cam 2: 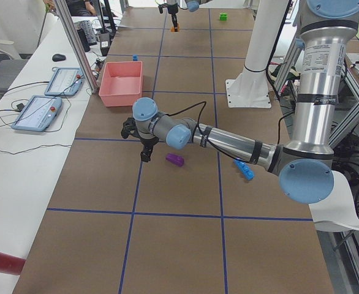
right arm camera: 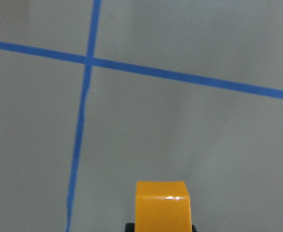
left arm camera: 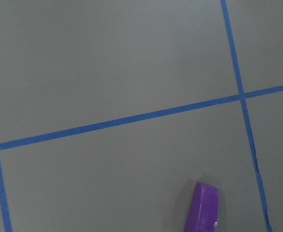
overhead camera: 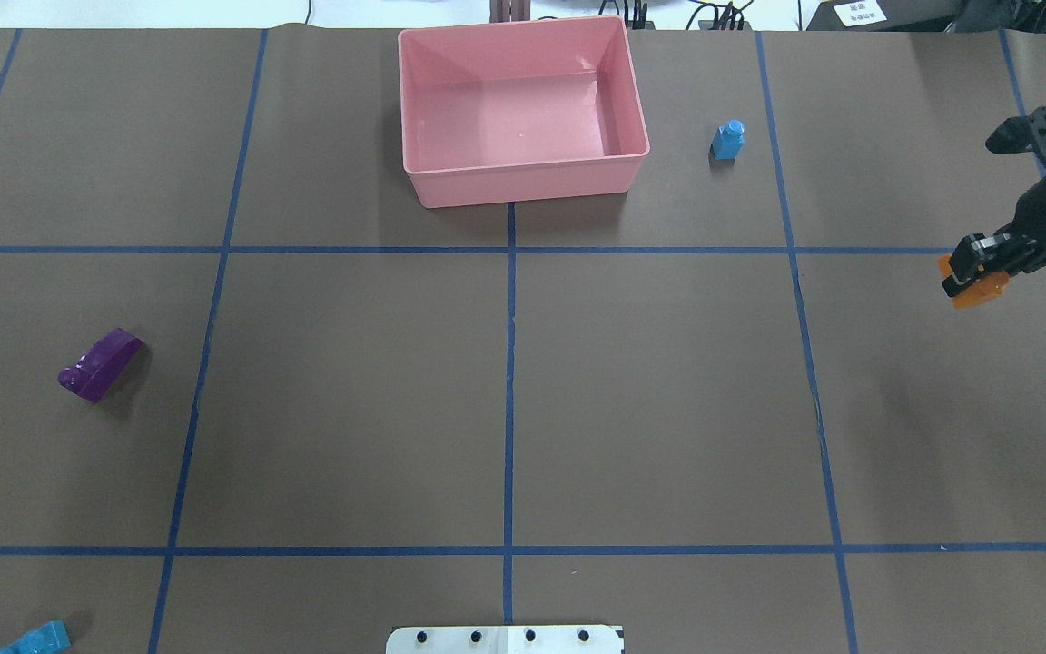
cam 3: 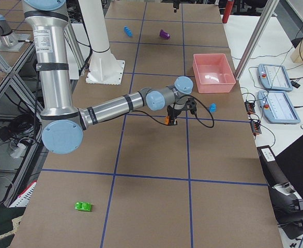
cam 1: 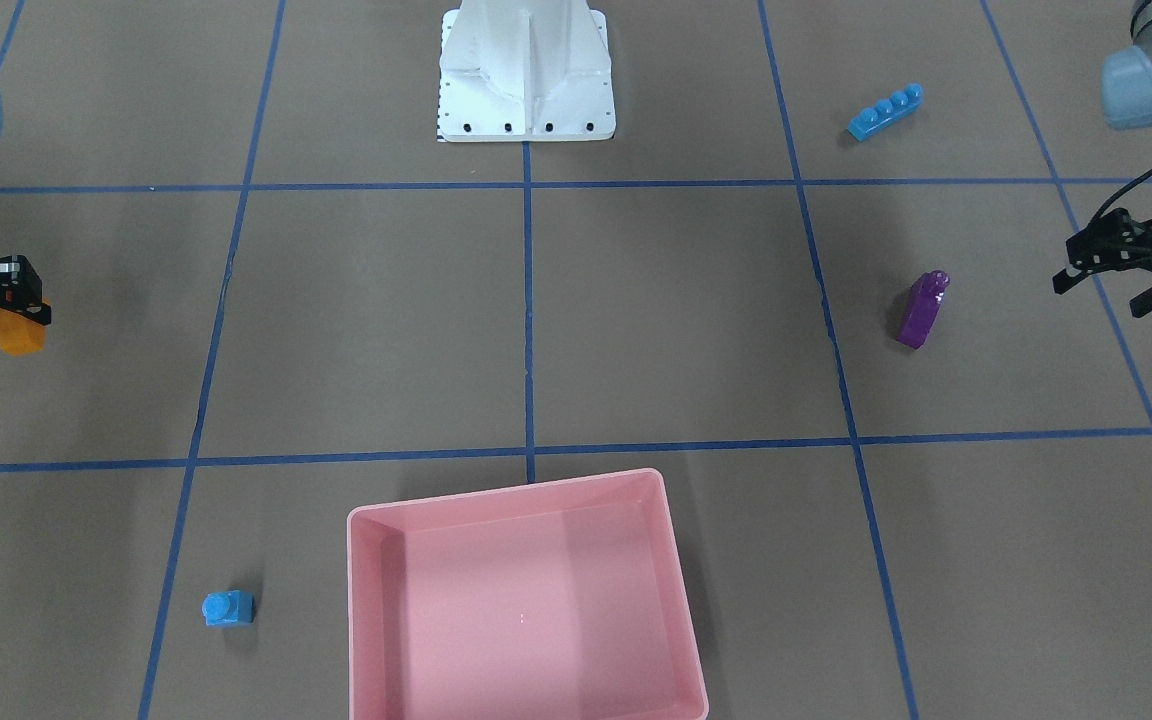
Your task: Put all blocks into box
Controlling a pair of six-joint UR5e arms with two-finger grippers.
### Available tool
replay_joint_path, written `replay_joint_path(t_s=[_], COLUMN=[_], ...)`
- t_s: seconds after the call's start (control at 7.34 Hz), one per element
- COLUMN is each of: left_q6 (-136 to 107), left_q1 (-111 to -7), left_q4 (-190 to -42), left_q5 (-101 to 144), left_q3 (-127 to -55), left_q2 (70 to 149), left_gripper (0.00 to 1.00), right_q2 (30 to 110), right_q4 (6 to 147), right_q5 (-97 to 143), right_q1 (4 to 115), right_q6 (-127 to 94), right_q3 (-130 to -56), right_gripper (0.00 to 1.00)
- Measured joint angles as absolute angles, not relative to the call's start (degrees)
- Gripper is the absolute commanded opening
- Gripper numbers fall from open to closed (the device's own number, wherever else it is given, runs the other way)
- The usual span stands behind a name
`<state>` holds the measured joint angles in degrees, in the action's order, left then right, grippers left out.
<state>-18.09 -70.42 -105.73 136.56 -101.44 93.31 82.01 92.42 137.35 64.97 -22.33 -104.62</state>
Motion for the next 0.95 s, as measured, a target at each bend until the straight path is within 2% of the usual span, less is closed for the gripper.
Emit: replay_joint_path(t_s=[0.27, 0.54, 0.95], left_q6=[-20.78, -26.68, -30.96], left_q1=[-64.29, -56.26, -48.82], left_q4=[-108.30, -111.71, -115.03], left_q5=[130.82, 124.35, 118.70], left_q3=[-101.85, -101.92, -99.56], left_q2=[93.11, 92.29, 91.94], left_gripper=[0.97, 0.94, 0.91], right_q2=[72.82, 62.17, 45.75], right_q4=[96.89, 97.59, 97.14], right_q5=[138.43, 138.51, 137.60], right_q1=[66.12, 65.28, 61.89], right_q6=[-28.46, -38.63, -47.92], right_q3=[-104.90, -101.20, -86.94], right_gripper=[0.00, 0.00, 0.00])
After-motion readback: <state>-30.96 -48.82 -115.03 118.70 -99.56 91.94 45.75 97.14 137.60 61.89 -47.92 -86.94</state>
